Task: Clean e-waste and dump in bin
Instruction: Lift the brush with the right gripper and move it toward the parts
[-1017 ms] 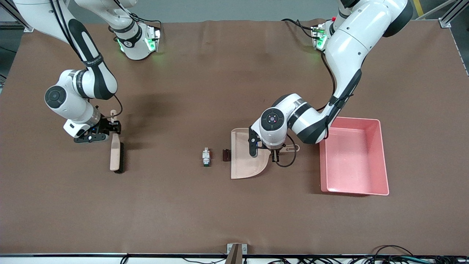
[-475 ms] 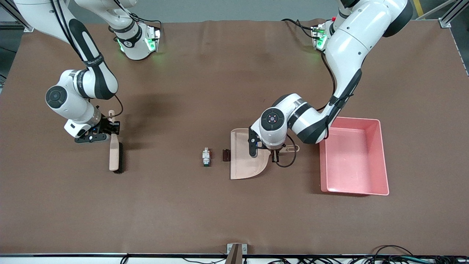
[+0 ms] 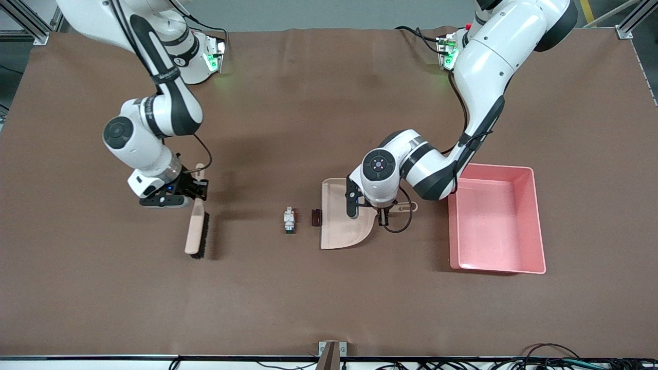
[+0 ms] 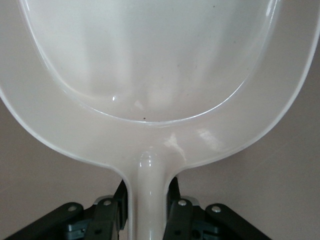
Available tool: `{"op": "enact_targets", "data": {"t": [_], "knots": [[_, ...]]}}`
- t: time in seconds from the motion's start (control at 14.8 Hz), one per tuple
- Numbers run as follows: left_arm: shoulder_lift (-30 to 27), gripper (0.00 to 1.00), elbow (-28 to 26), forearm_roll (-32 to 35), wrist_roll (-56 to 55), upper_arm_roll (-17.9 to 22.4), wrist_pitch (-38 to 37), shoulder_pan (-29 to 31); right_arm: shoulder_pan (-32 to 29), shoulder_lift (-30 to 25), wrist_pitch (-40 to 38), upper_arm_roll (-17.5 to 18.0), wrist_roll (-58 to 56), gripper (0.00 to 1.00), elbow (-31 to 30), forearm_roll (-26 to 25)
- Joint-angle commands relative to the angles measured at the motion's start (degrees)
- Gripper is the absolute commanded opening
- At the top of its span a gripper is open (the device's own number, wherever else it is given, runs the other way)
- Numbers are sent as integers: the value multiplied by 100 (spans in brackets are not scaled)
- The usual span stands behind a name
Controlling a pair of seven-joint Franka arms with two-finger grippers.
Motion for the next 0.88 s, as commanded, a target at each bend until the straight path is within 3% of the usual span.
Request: {"op": "enact_targets", "data": {"t": [0.0, 0.2, 0.81], "knots": [[-3, 29, 38, 83, 9, 6, 15, -27, 222, 58, -469, -50, 381, 0, 327, 135], [-3, 29, 38, 83, 9, 6, 15, -18, 441, 146, -822, -59, 943, 0, 573, 135], [5, 28, 38, 48, -17, 23, 15, -18, 1505, 1200, -735, -59, 2508, 0, 1531, 135]]}}
